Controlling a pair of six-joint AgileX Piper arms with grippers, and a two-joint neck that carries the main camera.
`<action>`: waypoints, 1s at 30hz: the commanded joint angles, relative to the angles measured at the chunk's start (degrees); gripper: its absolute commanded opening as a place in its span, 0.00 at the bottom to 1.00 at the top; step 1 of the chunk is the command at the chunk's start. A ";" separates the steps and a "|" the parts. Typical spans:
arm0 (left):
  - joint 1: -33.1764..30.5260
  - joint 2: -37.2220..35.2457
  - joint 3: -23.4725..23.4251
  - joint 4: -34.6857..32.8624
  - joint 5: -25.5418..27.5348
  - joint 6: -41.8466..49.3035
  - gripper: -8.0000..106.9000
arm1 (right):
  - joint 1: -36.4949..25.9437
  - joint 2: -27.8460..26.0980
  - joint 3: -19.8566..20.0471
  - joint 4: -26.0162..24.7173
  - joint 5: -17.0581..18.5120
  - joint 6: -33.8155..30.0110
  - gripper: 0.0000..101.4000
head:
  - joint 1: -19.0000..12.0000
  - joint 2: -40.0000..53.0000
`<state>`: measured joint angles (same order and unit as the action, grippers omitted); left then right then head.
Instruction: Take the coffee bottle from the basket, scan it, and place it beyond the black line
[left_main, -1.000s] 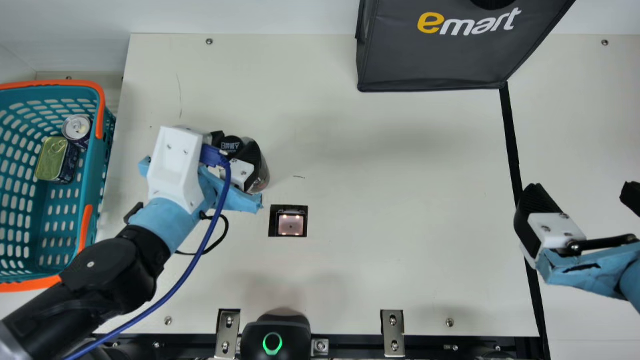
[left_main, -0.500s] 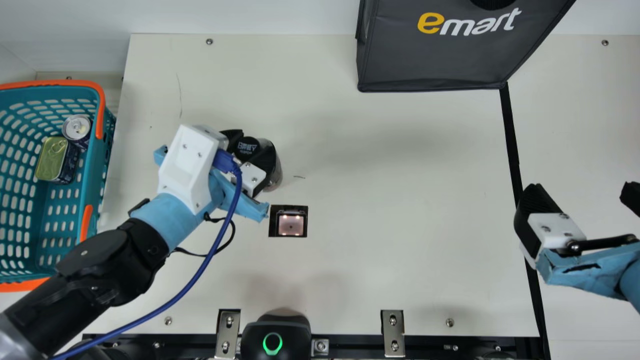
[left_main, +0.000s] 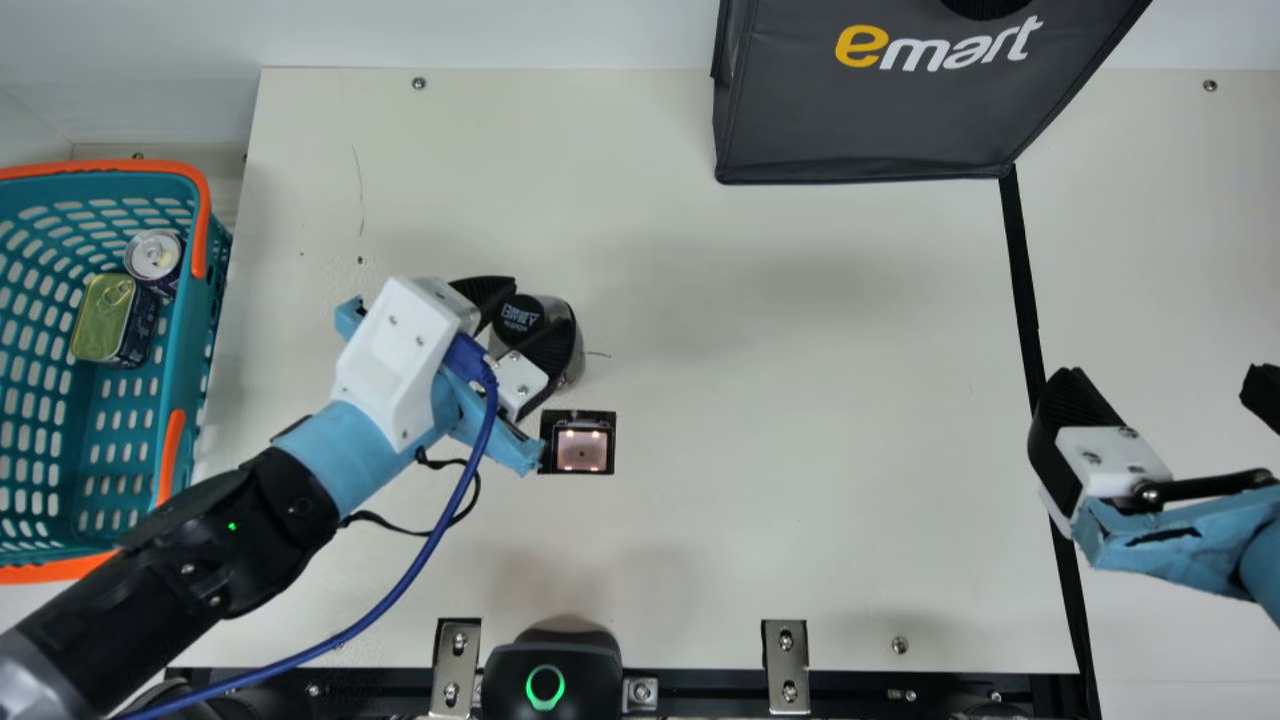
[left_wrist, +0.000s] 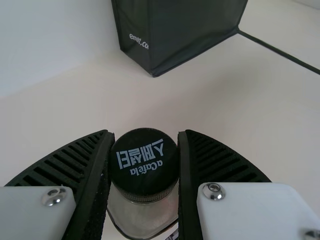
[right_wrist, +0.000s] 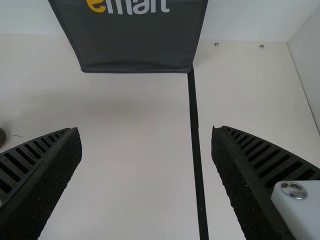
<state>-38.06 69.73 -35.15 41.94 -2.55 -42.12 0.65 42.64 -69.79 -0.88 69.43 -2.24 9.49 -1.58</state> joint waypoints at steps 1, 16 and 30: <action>-0.09 0.10 0.17 -0.56 -0.45 0.93 0.16 | 0.00 0.00 0.00 0.00 0.00 0.00 0.90 | -1.57 0.00; 4.04 4.21 -0.62 10.84 -5.04 -8.76 0.16 | 0.00 0.00 0.00 0.00 0.00 0.00 0.90 | -1.57 0.00; 17.13 7.46 -5.57 42.71 -14.35 -36.46 0.16 | 0.00 0.00 0.00 0.00 -0.04 0.00 0.90 | -1.57 0.00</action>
<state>-22.42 77.19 -40.25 74.76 -15.78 -71.23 0.65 42.64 -69.79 -0.88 69.45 -2.24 9.49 -1.58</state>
